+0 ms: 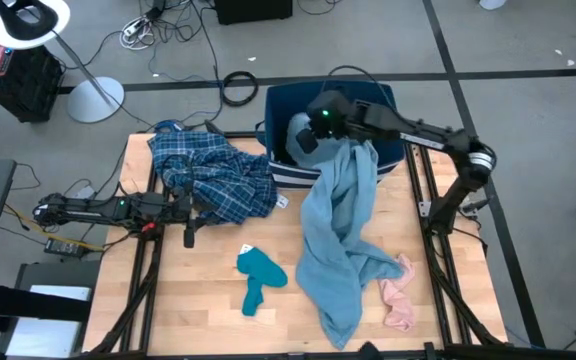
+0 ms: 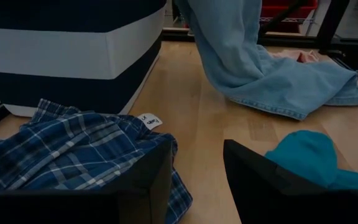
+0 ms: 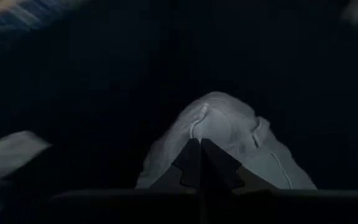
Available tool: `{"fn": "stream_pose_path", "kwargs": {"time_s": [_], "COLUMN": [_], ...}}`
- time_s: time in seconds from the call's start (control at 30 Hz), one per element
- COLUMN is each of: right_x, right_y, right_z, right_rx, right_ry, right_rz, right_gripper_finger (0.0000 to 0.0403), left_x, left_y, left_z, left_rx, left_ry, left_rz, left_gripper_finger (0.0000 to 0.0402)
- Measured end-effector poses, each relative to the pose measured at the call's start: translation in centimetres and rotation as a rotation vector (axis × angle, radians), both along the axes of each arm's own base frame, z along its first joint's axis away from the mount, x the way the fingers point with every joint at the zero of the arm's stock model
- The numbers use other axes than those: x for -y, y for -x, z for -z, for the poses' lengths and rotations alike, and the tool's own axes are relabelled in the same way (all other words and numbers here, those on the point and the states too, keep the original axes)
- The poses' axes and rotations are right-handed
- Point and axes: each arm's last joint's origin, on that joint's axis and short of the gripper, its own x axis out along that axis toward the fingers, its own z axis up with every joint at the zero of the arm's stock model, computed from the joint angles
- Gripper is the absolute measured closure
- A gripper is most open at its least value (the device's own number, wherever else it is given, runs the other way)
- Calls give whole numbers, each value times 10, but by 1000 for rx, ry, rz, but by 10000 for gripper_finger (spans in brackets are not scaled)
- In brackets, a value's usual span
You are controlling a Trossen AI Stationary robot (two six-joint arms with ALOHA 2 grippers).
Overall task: Sort clothes
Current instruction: Put the blue jeans into the blue laundry bin
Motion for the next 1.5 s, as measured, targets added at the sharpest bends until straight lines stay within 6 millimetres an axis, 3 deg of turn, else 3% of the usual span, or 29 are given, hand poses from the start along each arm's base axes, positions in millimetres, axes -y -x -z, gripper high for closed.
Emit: {"fn": "stream_pose_path", "kwargs": {"time_s": [0.23,0.43,0.57,0.67,0.8,1.07,1.33,1.5], "right_x": [32,42,45,44,41,26,-8,-44], "right_y": [-12,-27,-33,-33,-28,0,50,82], "right_z": [58,104,123,123,106,36,-43,-76], "right_rx": [-99,-207,-248,-252,-220,-81,112,193], "right_ry": [-234,-304,-326,-327,-315,-208,-100,-93], "right_rz": [78,65,66,52,40,-8,-42,-84], "right_gripper_finger": [397,382,359,331,285,208,182,184], "left_x": [0,0,0,0,0,0,0,0], "left_y": [0,0,0,1,1,1,1,1], "left_z": [1,1,2,2,2,2,2,2], "left_rx": [-8,-13,-18,-22,-22,-23,-23,-23], "left_ry": [-1,-3,-4,-3,-3,-3,-3,-3], "left_rz": [1,1,1,0,1,1,0,1], "left_gripper_finger": [251,251,251,251,251,251,251,251]}}
